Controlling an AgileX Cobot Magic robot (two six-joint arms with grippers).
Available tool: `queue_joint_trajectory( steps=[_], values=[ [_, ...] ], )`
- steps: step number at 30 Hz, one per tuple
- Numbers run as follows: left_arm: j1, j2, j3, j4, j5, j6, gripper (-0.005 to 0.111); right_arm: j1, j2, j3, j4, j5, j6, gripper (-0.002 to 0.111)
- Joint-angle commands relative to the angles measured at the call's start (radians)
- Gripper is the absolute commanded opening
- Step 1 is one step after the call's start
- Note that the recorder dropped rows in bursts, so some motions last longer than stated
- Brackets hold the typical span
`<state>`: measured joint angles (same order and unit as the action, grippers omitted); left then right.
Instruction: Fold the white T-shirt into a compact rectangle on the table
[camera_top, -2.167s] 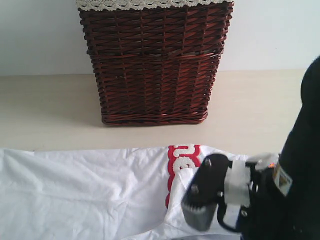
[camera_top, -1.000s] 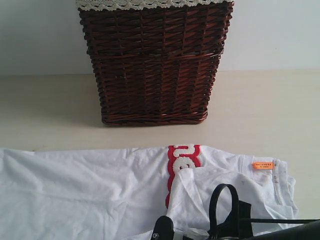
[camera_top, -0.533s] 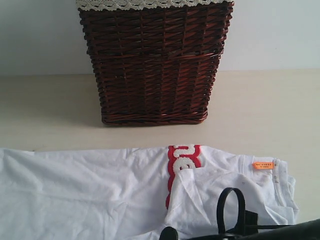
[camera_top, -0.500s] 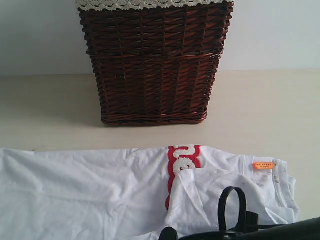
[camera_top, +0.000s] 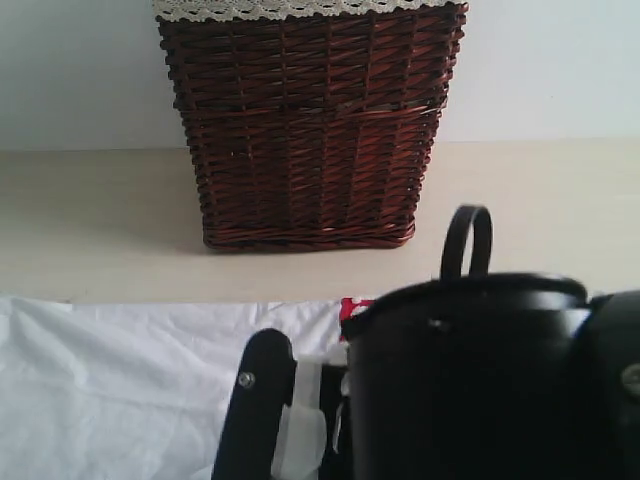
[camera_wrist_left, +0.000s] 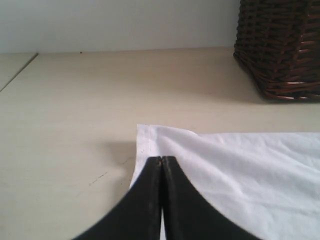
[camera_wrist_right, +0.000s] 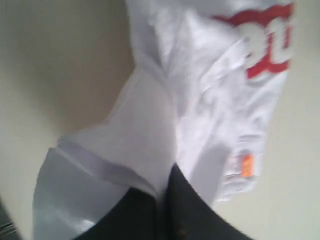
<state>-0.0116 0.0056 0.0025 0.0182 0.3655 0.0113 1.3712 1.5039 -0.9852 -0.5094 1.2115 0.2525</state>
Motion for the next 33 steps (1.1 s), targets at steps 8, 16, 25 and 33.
queue_joint_trajectory(
  steps=[8, 16, 25, 33],
  values=[
    [0.004, -0.006, -0.003, 0.004, -0.008, 0.001, 0.000, -0.007, 0.054, -0.016, -0.313, 0.010, -0.073, 0.007],
    [0.004, -0.006, -0.003, 0.004, -0.008, 0.001, 0.000, -0.114, 0.169, -0.016, -0.445, 0.010, 0.050, 0.034],
    [0.004, -0.006, -0.003, 0.004, -0.008, 0.001, 0.000, -0.246, 0.243, -0.015, -0.428, 0.010, 0.120, 0.041],
    [0.004, -0.006, -0.003, 0.004, -0.008, 0.001, 0.000, -0.319, 0.316, -0.009, -0.360, -0.039, 0.117, 0.059]
  ],
)
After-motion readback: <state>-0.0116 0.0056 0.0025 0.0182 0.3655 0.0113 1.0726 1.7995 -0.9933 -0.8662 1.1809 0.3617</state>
